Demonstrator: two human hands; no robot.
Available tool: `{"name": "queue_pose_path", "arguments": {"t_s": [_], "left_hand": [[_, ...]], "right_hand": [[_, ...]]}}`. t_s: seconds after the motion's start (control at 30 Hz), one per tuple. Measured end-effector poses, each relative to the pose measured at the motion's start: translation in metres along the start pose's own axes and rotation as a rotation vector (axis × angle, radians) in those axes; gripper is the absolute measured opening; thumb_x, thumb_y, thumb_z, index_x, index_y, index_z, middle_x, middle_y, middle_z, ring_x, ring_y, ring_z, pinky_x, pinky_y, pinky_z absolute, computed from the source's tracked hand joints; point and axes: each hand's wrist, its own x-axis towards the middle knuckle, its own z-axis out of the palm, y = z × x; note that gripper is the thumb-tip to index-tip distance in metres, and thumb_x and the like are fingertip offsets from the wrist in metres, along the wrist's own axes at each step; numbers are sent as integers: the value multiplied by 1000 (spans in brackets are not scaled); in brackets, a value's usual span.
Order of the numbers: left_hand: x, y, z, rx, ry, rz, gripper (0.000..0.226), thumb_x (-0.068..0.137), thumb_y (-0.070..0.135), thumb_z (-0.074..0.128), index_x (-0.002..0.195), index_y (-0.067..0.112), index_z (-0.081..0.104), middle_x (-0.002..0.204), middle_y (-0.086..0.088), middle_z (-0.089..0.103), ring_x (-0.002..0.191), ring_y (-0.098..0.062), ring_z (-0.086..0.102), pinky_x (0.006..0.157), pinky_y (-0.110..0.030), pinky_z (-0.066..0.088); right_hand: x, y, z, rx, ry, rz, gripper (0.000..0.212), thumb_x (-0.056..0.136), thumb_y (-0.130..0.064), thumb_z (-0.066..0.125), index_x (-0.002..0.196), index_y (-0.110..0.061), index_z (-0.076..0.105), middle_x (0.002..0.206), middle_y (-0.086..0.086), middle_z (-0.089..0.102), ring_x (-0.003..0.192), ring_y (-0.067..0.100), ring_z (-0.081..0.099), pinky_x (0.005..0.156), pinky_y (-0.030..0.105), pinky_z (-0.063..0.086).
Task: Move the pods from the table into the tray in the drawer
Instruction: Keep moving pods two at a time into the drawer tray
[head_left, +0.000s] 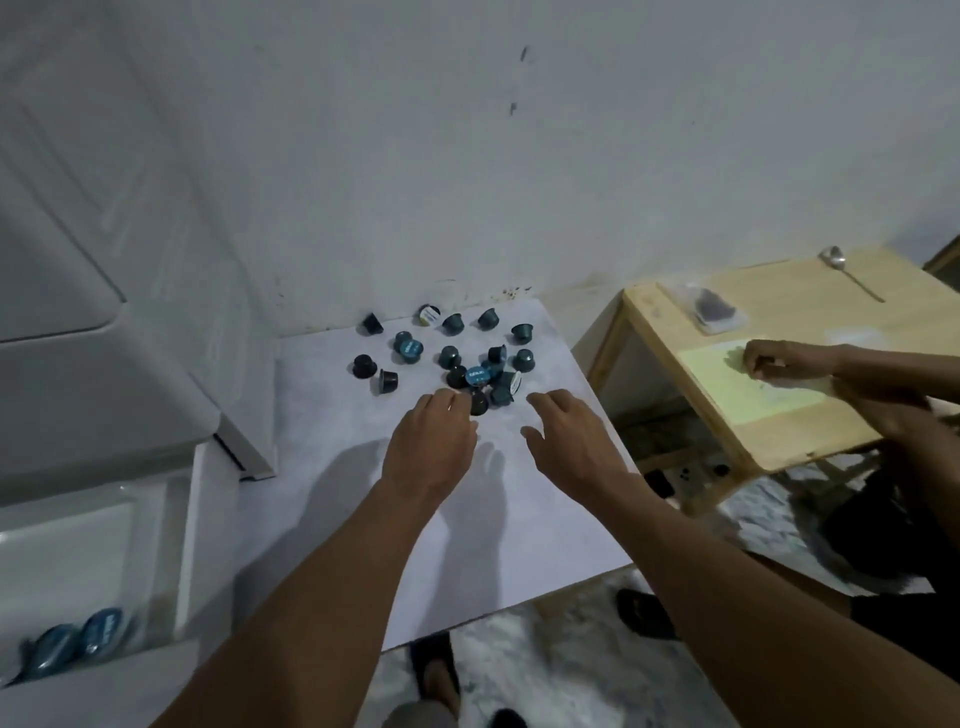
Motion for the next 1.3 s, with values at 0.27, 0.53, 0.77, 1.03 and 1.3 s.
{"name": "queue_pose_path", "arguments": {"t_s": [0.27,0.53,0.77,1.03,1.3], "left_hand": [[70,-25,57,-21,-161,-63,26,91,15,54,116,9,58,112,-9,60,97,-25,59,80,-35,51],[101,-41,96,-4,-331,-20,31,95,18,47,126,19,48,117,-6,53,100,-23,57,80,-33,50],[112,-43,102,-62,-341,-64,24,93,16,48,117,18,47,115,-4,53,101,-23,56,77,-32,48],[102,-44,90,-185,-295,-132,32,88,16,57,120,16,52,119,-7,45,98,-26,59,84,-32,49],[80,-22,43,-261,-182,-182,44,86,20,57,128,21,46,113,-7,45,96,-29,57,85,-35,48]], "right_hand": [[83,20,49,42,-155,19,39,93,-19,54,132,-23,49,125,11,53,109,30,52,90,39,49],[127,33,86,58,-238,-76,29,98,-26,39,123,-29,55,122,3,48,102,19,48,81,24,40],[135,38,93,94,-261,-13,27,97,-24,42,120,-23,56,116,1,49,103,23,52,74,18,38],[126,33,73,120,-300,49,28,93,-21,51,120,-15,54,135,6,42,102,30,56,86,37,50],[94,21,34,98,-164,-50,36,89,-30,60,123,-19,56,112,6,56,93,23,55,76,27,43]]}}
